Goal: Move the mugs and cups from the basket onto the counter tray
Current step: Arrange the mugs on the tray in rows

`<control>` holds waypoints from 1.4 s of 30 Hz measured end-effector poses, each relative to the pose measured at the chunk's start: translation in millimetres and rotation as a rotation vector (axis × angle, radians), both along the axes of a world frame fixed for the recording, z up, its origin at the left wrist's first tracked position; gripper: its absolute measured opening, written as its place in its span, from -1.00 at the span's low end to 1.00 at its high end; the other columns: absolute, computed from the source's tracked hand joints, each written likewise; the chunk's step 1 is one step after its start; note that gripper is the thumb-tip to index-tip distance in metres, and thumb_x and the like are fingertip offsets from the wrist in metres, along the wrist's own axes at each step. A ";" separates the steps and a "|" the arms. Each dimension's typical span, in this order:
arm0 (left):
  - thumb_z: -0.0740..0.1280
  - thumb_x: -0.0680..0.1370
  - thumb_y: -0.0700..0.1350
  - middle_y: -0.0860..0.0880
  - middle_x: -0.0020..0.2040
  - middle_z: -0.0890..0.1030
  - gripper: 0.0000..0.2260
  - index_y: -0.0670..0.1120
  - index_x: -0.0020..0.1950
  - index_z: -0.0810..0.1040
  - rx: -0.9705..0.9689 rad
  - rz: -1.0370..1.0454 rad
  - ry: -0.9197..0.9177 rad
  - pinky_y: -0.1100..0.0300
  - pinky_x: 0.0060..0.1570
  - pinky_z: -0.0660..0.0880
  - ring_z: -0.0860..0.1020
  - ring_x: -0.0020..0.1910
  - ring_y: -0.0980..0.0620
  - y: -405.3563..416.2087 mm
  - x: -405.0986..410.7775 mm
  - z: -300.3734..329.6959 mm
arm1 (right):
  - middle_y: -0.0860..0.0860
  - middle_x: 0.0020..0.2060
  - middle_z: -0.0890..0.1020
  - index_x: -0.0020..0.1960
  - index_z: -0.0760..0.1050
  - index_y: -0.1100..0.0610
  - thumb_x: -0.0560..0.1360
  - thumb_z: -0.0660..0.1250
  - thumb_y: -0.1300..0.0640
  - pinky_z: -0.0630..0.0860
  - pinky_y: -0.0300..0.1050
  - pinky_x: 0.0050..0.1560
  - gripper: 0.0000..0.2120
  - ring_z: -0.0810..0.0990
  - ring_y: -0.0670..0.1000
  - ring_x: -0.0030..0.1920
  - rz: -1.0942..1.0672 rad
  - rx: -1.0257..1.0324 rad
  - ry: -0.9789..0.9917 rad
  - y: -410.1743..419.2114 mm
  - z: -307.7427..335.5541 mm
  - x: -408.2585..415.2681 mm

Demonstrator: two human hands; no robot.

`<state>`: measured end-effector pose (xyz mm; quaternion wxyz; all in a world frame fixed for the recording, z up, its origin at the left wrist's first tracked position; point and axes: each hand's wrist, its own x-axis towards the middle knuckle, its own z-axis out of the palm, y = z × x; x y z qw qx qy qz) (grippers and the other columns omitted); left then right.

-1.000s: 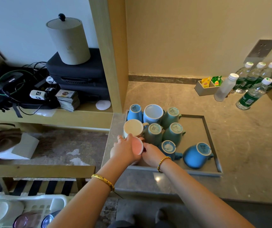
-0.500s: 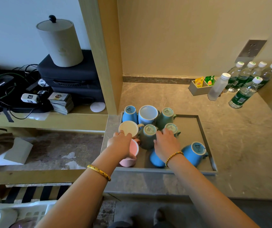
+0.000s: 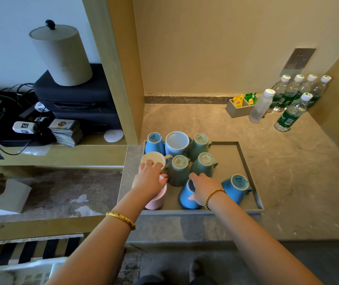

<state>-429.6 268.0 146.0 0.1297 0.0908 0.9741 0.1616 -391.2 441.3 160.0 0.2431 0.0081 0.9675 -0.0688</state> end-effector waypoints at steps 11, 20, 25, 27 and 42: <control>0.24 0.54 0.11 0.01 0.48 0.25 -0.56 0.05 0.40 0.31 0.039 -0.042 0.006 -0.04 0.41 0.15 0.16 0.47 -0.05 -11.8 9.0 -22.1 | 0.13 0.22 0.38 0.36 0.27 -0.01 0.45 0.33 0.25 0.48 0.06 0.11 -0.46 0.36 0.20 0.23 0.101 -0.046 0.098 -24.7 -7.8 3.2; 0.29 0.49 0.17 0.09 0.37 0.40 -0.55 0.10 0.34 0.39 -0.023 -0.249 0.041 -0.07 0.46 0.01 0.23 0.42 0.03 -0.6 19.9 -10.2 | 0.06 0.22 0.36 0.37 0.27 -0.05 0.42 0.38 0.27 0.44 -0.03 0.16 -0.40 0.36 0.16 0.22 0.017 -0.211 0.092 -11.2 -13.4 3.0; 0.32 0.47 0.17 0.06 0.36 0.41 -0.51 0.08 0.36 0.36 -0.106 -0.320 -0.010 -0.13 0.44 -0.04 0.21 0.43 0.00 11.5 20.5 -7.4 | 0.07 0.19 0.39 0.30 0.33 -0.03 0.43 0.39 0.22 0.45 -0.02 0.15 -0.50 0.38 0.16 0.20 0.021 -0.260 0.134 -12.9 -14.1 5.7; 0.32 0.47 0.16 0.05 0.35 0.42 -0.52 0.06 0.35 0.38 -0.124 -0.327 -0.012 -0.15 0.44 -0.05 0.22 0.42 -0.01 13.5 18.8 -8.3 | 0.07 0.17 0.40 0.27 0.35 -0.02 0.42 0.39 0.20 0.44 -0.03 0.13 -0.53 0.38 0.16 0.18 0.023 -0.283 0.152 -15.2 -15.1 5.7; 0.38 0.43 0.16 0.01 0.35 0.43 -0.41 0.05 0.40 0.30 -0.023 -0.319 -0.007 -0.05 0.44 0.09 0.31 0.38 -0.01 15.1 9.6 -11.6 | 0.13 0.27 0.45 0.35 0.20 0.20 0.36 0.48 0.12 0.41 -0.06 0.20 -0.31 0.46 0.11 0.24 -0.160 -0.404 -0.167 8.1 -11.3 -12.9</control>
